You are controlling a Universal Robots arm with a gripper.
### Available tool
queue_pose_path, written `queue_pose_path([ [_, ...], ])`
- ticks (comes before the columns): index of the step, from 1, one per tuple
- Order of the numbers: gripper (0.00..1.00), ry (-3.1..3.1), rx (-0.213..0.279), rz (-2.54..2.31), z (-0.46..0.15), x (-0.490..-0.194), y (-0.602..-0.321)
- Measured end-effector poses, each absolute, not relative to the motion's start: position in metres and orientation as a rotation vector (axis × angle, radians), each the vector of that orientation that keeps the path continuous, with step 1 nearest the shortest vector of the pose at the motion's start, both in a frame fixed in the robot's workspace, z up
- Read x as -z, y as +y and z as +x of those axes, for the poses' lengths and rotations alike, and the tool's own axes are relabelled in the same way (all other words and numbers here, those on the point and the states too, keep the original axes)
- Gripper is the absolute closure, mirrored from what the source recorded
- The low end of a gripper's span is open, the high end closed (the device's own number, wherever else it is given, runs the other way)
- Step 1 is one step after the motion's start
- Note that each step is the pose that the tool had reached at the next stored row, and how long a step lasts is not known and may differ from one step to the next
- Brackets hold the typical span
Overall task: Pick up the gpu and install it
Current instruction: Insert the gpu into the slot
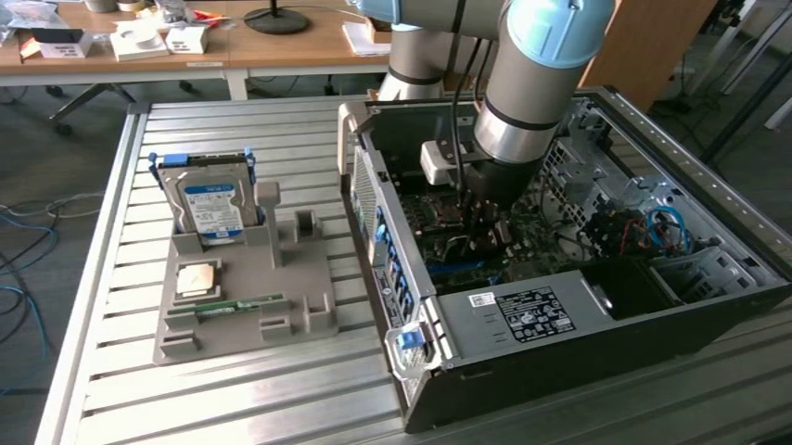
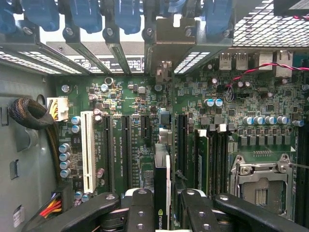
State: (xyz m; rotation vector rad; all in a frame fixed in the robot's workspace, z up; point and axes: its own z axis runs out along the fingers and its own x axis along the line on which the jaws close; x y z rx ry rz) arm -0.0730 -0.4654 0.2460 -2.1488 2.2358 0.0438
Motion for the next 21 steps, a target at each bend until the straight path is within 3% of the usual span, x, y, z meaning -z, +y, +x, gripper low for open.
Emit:
queue_pose_path([
  [21,0.74,2.236,-0.044,-2.149,-0.0730,-0.2439,-0.4654],
])
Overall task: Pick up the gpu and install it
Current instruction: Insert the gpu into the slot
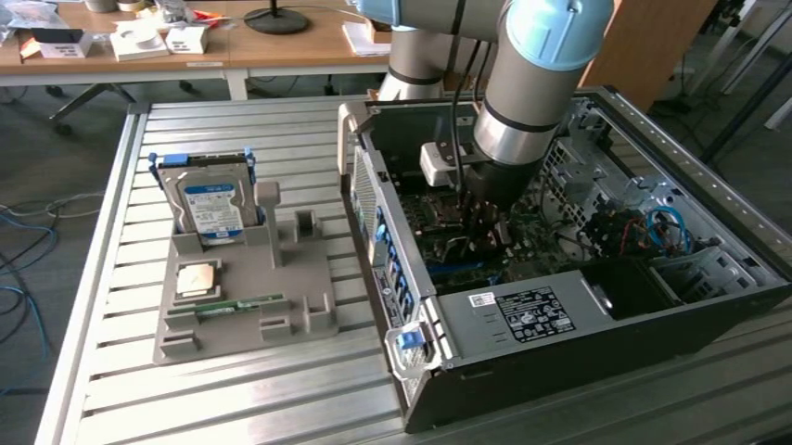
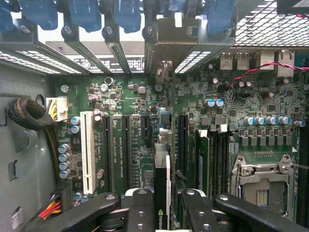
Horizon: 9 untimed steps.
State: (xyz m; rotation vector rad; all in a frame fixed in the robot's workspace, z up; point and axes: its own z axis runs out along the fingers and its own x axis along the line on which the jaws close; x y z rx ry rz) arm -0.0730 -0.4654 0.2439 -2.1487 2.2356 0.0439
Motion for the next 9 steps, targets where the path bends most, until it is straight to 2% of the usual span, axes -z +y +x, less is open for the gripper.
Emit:
queue_pose_path([
  [9,0.74,2.236,-0.044,-2.149,-0.0730,-0.2439,-0.4654],
])
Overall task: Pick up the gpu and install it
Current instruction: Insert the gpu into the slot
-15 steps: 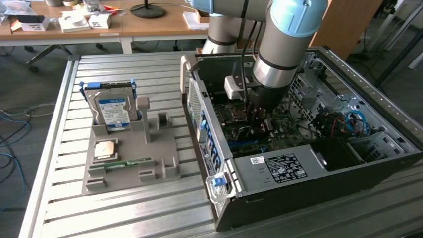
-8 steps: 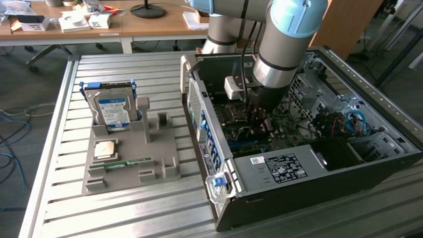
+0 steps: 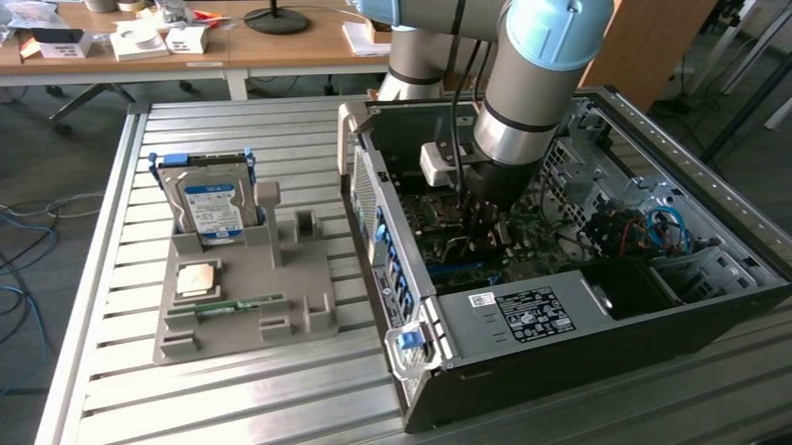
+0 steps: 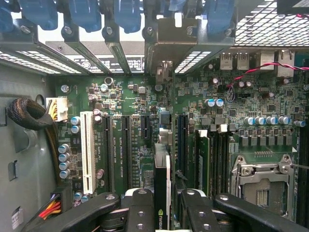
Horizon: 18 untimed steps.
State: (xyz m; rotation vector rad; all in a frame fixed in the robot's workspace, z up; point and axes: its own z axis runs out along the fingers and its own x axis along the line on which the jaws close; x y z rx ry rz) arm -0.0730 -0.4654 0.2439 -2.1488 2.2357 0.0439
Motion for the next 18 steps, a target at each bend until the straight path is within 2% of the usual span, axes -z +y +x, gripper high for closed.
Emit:
queue_pose_path([
  [18,0.74,2.236,-0.044,-2.149,-0.0730,-0.2439,-0.4654],
])
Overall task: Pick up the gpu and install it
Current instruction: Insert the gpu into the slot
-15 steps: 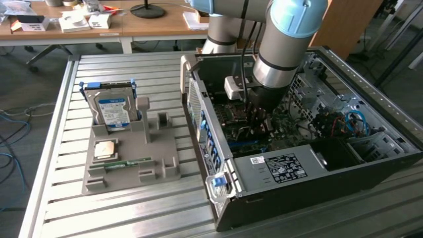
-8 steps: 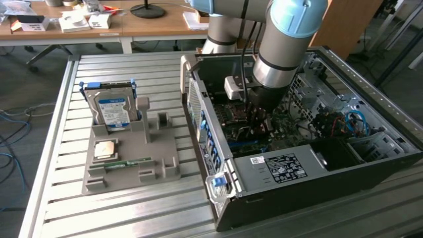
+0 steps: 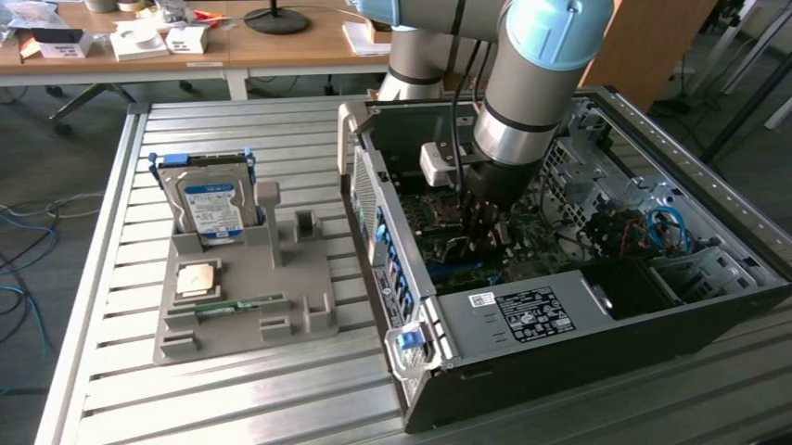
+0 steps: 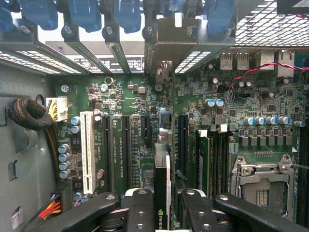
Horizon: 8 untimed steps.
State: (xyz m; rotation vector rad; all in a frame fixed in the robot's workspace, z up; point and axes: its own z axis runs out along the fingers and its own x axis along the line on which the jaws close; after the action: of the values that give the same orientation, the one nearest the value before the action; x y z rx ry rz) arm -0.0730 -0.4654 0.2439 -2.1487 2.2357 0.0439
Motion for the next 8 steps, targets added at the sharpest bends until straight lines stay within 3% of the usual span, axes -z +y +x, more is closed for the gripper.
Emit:
queue_pose_path([
  [8,0.74,2.236,-0.044,-2.149,-0.0731,-0.2422,-0.4655],
])
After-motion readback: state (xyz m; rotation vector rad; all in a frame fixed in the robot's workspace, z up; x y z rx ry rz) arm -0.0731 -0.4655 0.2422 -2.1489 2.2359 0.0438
